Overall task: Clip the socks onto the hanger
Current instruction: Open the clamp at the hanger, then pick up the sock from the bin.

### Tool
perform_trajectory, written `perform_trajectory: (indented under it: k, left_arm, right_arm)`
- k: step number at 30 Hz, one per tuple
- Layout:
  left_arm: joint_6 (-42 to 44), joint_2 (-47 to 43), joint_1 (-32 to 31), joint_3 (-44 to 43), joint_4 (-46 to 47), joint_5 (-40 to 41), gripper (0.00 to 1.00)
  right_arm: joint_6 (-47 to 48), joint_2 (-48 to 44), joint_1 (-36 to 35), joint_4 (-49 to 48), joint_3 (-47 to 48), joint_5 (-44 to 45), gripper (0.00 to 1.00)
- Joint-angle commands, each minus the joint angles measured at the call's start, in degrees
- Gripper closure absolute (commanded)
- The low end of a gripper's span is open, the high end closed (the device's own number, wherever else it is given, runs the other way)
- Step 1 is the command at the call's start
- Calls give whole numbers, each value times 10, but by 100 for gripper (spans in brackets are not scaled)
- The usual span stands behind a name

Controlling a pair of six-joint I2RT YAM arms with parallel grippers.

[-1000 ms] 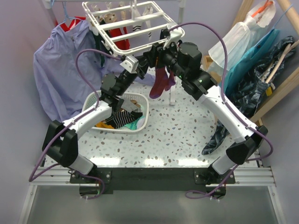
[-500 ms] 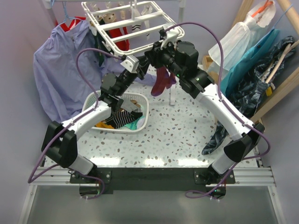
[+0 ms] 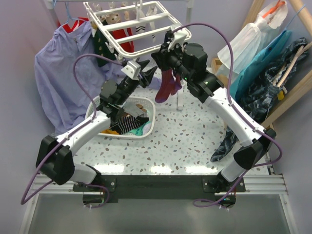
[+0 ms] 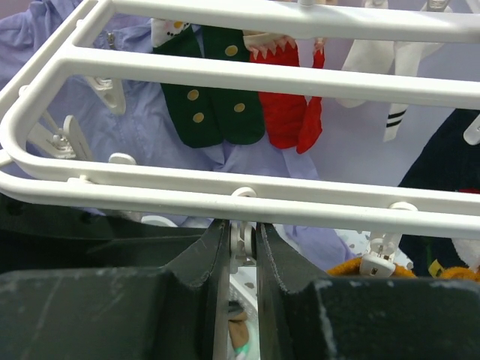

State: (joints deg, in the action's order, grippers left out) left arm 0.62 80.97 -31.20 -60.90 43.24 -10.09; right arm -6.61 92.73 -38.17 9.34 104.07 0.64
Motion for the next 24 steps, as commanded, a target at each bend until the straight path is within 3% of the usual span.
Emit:
perform_trajectory:
  k: [1,3,6,7,8,14,17,21,24]
  left_arm:
    - [-48,-70,-1,53,-22,24,48]
    - [-78,-91,-2,84,-61,34,44]
    - [-135,-133,-1,115,-149,68,18]
    - [-154,-152,-2,122,-173,82,5]
    - [-170,-164,-2,137,-195,99,0]
    - [-314,-255,0,206,-341,217,0]
    - [-403,-269,0,203,-465,285,0]
    - [-457,-249,22,193,-567,304,1]
    - [-477,-216,92,191,-600,244,1]
  right_arm:
    - [0,-7,1,-14,3,7,91]
    - [1,-6,1,-16,1,7,91]
    - [0,-4,1,-16,0,4,91]
    - [-1,-4,2,-16,1,4,91]
    - [-1,-4,1,-16,0,4,91]
    - [-2,-1,2,-12,-3,1,94]
    - [-3,0,2,-12,-4,1,94]
    - [-4,3,1,-13,-3,-4,95]
    - [-6,6,1,-12,-3,-4,95]
